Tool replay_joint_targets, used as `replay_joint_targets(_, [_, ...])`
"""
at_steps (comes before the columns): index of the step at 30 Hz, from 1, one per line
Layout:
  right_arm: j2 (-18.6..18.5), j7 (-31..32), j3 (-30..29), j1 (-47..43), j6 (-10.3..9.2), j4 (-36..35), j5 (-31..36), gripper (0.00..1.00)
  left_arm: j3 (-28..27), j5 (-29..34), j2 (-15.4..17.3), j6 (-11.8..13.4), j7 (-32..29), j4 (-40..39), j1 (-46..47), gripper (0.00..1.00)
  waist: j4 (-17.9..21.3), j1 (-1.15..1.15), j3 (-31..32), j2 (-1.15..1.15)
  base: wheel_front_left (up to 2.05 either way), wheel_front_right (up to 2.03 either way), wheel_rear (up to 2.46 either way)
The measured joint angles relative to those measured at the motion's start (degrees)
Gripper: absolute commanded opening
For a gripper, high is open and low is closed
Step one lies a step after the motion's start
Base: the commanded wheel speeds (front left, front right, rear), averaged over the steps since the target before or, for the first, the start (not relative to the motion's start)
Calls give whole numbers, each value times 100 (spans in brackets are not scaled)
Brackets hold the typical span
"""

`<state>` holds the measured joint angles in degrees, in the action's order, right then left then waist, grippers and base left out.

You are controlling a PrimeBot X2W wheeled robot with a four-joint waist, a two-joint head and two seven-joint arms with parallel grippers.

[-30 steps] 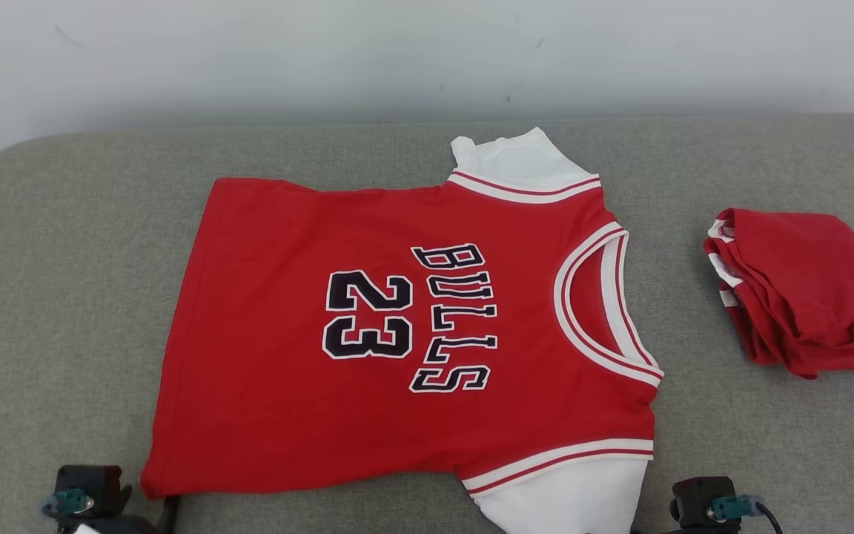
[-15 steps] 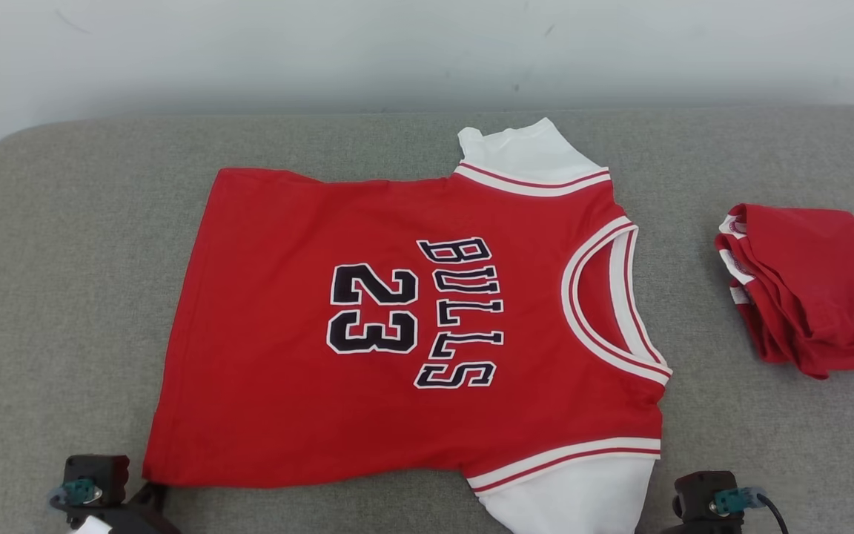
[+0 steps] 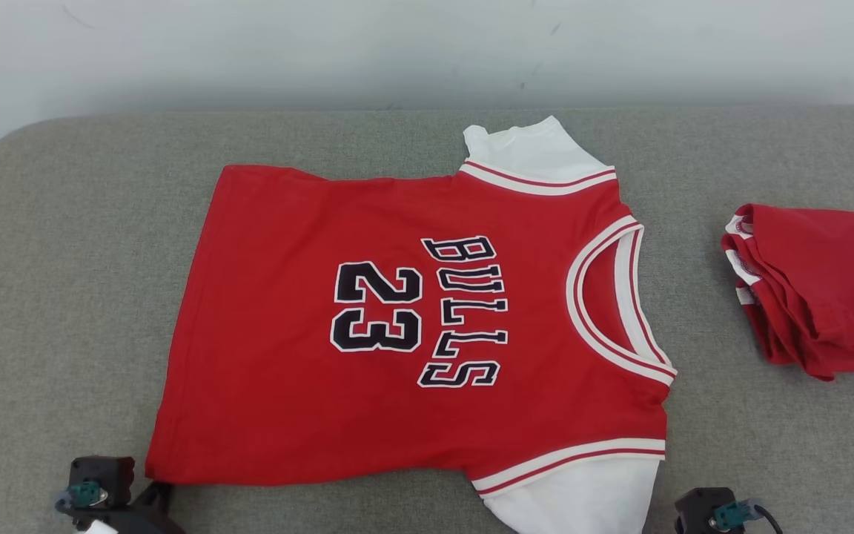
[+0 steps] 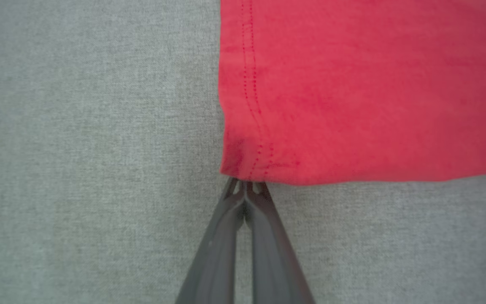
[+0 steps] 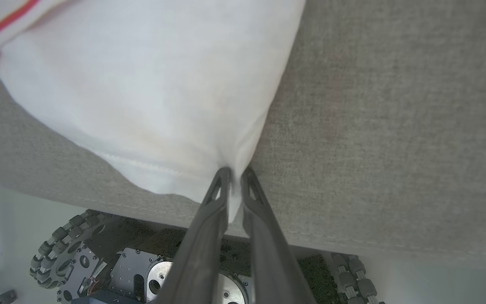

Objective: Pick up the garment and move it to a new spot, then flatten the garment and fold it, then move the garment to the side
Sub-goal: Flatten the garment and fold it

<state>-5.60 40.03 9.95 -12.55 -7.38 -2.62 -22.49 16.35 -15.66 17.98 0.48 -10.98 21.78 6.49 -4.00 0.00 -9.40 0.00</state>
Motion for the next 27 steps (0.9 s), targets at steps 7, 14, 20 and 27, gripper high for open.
replay_joint_targets(7, [49,80,-81,9,0,-119,60,0,22,1,-2,-8,82,13,27,0,1,0,-1,0,0,0,0])
replay_joint_targets(14, [103,80,-236,4,0,-349,30,0,-33,1,-21,21,224,-47,98,0,-5,0,1,0,0,0,0])
replay_joint_targets(20, [96,82,-411,-4,0,-503,30,0,-73,43,15,104,407,-269,73,0,-20,0,17,0,0,0,0])
replay_joint_targets(27, [97,138,-549,-111,33,-1056,-365,0,-76,111,73,155,555,-710,-166,0,-49,0,93,0,0,0,0])
